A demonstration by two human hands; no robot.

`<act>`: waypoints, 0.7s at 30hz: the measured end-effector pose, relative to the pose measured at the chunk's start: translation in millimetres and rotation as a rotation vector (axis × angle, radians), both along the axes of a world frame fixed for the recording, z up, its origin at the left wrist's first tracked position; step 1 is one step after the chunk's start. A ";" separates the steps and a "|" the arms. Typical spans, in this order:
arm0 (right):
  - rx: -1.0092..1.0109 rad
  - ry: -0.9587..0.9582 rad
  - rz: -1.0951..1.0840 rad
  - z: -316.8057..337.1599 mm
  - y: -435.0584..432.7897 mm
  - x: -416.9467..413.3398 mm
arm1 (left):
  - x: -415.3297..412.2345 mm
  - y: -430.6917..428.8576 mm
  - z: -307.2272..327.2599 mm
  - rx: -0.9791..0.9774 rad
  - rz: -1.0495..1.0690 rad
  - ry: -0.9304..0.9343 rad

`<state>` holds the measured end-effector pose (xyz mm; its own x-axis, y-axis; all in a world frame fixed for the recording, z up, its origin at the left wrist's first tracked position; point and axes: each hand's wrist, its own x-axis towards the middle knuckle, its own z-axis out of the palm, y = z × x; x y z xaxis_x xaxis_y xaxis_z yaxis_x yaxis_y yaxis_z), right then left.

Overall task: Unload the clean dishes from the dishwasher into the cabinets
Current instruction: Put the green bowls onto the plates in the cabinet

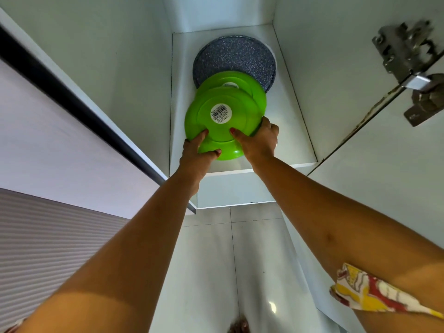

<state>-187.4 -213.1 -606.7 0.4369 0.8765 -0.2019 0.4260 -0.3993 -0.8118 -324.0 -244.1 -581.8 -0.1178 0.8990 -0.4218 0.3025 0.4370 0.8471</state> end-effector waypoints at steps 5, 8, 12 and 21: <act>-0.053 -0.044 -0.011 1.1 -5.2 0.5 | -2.8 -3.5 2.3 0.019 -0.021 0.005; -0.075 -0.005 -0.018 4.3 -9.6 1.7 | -2.2 -7.8 5.2 0.035 -0.025 0.017; -0.068 0.043 -0.030 6.7 -26.8 3.8 | 2.6 -25.2 4.7 0.108 -0.053 0.133; -0.056 -0.143 0.146 2.2 -114.1 27.5 | 33.1 -113.6 -10.1 0.156 -0.290 0.580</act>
